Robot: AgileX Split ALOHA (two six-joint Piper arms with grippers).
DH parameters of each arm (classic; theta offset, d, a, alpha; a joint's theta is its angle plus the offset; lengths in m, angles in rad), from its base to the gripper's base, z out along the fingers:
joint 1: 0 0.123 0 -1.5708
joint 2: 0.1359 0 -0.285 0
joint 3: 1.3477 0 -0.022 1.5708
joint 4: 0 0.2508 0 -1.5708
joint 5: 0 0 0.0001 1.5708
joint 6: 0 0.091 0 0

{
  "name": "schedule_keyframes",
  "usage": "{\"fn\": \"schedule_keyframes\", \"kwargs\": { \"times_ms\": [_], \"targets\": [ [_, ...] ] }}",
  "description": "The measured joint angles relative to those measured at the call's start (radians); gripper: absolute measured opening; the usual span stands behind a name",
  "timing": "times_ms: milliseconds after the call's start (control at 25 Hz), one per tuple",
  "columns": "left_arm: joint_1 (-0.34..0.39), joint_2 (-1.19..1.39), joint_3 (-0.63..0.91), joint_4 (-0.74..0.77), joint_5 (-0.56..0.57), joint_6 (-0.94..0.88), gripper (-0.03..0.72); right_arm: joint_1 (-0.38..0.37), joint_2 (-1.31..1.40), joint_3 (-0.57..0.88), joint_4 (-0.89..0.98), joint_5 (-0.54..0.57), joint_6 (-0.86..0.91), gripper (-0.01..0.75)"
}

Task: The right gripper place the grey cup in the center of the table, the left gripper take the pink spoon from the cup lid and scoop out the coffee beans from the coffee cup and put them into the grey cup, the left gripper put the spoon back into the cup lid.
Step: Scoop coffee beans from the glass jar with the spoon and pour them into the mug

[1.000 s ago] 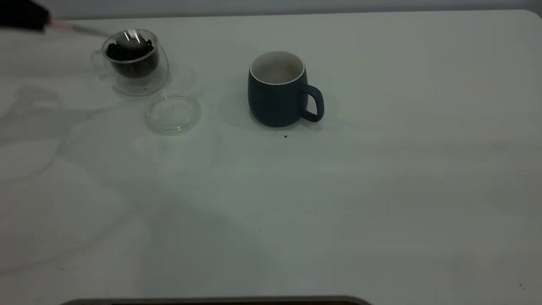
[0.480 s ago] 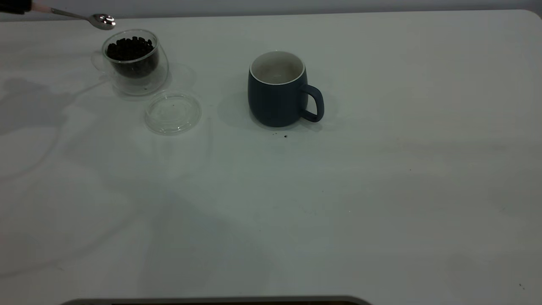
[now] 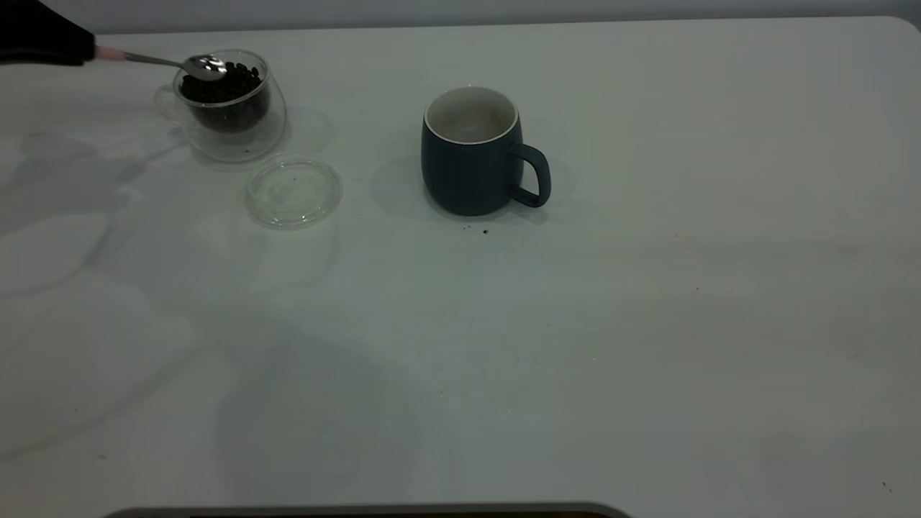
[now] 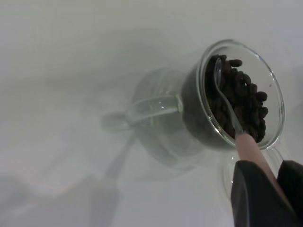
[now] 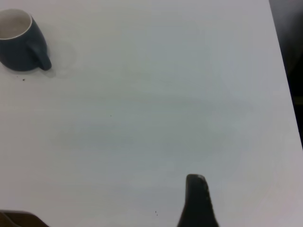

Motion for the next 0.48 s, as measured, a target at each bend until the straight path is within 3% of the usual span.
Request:
{"fn": "schedule_keyframes", "kwargs": {
  "times_ms": [480],
  "targets": [
    [-0.012, 0.026, 0.0, -0.006, 0.019, -0.098, 0.127, 0.0, 0.0, 0.0, -0.001, 0.0, 0.0, 0.591]
  ]
}}
